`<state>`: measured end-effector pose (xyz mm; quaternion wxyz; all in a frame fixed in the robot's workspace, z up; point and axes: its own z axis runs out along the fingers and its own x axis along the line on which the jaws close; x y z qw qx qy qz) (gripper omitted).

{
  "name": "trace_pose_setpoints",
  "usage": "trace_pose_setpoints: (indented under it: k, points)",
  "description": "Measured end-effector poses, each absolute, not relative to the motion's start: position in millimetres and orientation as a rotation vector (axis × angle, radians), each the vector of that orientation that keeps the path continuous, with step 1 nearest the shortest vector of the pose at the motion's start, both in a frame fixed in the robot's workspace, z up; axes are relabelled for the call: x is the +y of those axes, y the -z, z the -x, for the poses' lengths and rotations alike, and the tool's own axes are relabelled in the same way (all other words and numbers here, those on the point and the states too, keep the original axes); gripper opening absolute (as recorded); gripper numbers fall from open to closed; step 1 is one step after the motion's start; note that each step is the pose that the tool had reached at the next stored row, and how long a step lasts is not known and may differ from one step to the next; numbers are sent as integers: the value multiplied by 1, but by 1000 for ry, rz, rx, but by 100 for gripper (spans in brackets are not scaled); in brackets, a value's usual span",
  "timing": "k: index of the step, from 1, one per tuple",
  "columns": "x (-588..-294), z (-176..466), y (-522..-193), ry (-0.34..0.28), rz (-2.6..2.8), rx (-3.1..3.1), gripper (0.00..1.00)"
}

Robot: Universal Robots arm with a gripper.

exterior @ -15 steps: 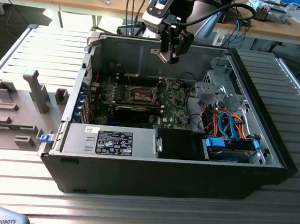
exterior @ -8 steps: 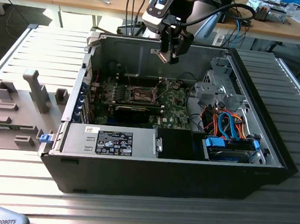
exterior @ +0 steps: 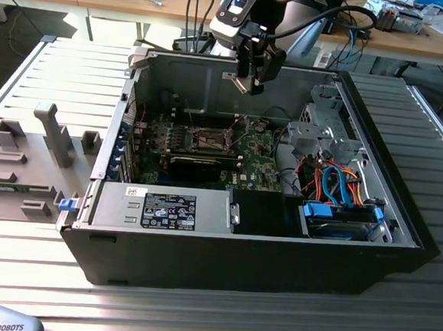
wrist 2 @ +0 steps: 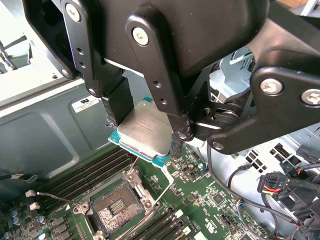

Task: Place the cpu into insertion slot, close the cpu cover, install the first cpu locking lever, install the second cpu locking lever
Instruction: 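Place the cpu into insertion slot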

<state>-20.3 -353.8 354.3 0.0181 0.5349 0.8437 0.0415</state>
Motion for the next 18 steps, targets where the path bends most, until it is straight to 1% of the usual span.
trace_pose_setpoints:
  k: [18]
  points:
    - [-354, 20, -353, -128, -1673, 2613, 54]
